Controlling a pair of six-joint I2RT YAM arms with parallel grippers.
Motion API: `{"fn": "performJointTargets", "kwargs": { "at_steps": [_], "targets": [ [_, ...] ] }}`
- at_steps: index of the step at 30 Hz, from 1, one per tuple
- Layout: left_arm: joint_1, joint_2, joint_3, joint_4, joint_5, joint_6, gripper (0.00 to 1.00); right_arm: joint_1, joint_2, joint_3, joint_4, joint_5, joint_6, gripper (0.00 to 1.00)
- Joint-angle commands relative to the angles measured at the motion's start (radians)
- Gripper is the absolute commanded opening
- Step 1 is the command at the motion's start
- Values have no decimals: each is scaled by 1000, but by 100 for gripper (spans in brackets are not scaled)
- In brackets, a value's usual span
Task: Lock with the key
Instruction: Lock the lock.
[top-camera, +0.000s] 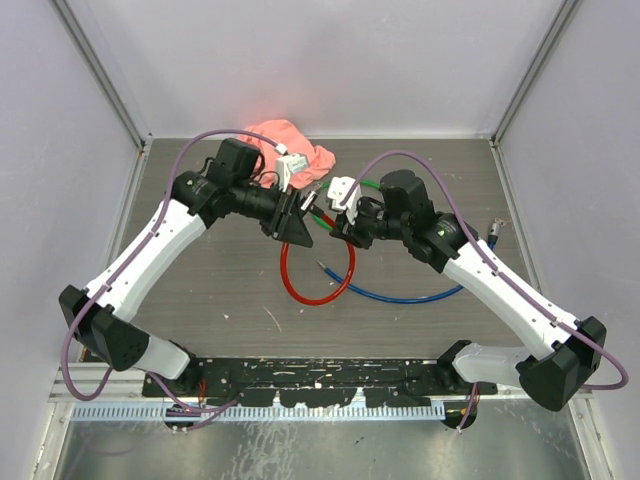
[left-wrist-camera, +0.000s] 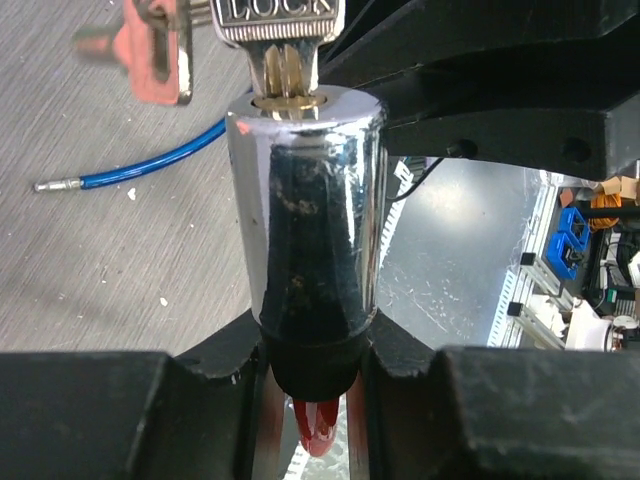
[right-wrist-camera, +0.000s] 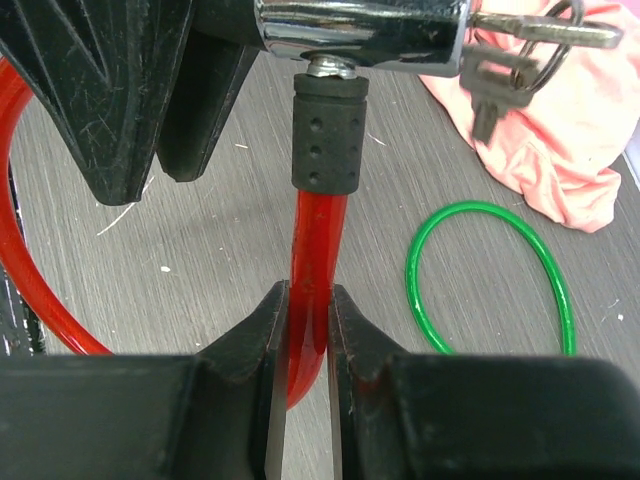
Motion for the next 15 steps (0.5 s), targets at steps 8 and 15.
{"fn": "performJointTargets", "kwargs": {
  "at_steps": [8, 15],
  "targets": [
    [-26, 89, 44, -42, 69, 69, 0, 19, -29, 92, 71, -167, -11, 1],
    [-9, -11, -133, 214, 46, -63, 14, 11, -47, 14, 86, -162, 27, 1]
  ]
}}
